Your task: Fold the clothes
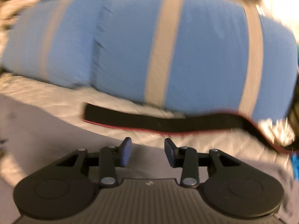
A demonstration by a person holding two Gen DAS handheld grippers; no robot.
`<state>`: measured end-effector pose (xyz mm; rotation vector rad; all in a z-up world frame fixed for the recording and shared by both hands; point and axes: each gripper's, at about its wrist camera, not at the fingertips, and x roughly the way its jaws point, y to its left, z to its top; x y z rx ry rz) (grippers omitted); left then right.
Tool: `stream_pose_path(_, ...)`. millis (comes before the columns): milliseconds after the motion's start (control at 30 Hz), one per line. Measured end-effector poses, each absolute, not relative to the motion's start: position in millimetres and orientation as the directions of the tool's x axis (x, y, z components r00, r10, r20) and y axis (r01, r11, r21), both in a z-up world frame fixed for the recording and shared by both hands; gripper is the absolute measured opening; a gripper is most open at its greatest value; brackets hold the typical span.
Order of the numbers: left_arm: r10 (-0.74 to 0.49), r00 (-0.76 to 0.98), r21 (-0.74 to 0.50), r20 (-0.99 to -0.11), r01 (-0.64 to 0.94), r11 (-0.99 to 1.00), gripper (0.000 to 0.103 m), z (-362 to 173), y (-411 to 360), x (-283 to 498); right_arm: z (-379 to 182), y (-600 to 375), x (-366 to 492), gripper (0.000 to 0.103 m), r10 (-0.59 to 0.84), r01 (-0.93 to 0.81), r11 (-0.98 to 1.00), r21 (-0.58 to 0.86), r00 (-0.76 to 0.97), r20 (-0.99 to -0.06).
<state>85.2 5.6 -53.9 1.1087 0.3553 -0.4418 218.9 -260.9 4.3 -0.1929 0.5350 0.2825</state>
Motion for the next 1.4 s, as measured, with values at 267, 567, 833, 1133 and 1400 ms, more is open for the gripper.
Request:
stream_pose_path(267,-0.138,0.880,0.768,-0.455,0.466,0.440,0.006,-42.9,1.5,93.5,-12.3,-202.1,103.8,0.057,0.271,-0.494,0.719,-0.489,0.847,-0.457)
stream_pose_path(567,-0.134,0.885,0.769,-0.445,0.455,0.449,0.006,-40.8,-0.2,96.3,-53.4,-171.6,96.9,0.056,0.219,-0.508,0.595,-0.623,0.848,-0.482)
stream_pose_path(833,-0.141,0.883,0.769,-0.449,0.462,0.442,0.006,-42.1,1.1,94.9,-60.1,-175.0,112.2,0.056,0.208,-0.483,0.611,-0.627,0.863,-0.461)
stream_pose_path(1133,-0.156,0.887,0.758,-0.434,0.454,0.469,0.006,-37.2,1.9,93.8,-66.5,-175.5,122.0,0.050,0.239,-0.514,0.623,-0.590,0.843,-0.482)
stream_pose_path(1400,-0.158,0.885,0.765,-0.439,0.460,0.451,0.006,-39.9,1.8,92.9,-60.3,-186.4,135.9,0.021,0.290,-0.553,0.675,-0.488,0.808,-0.514)
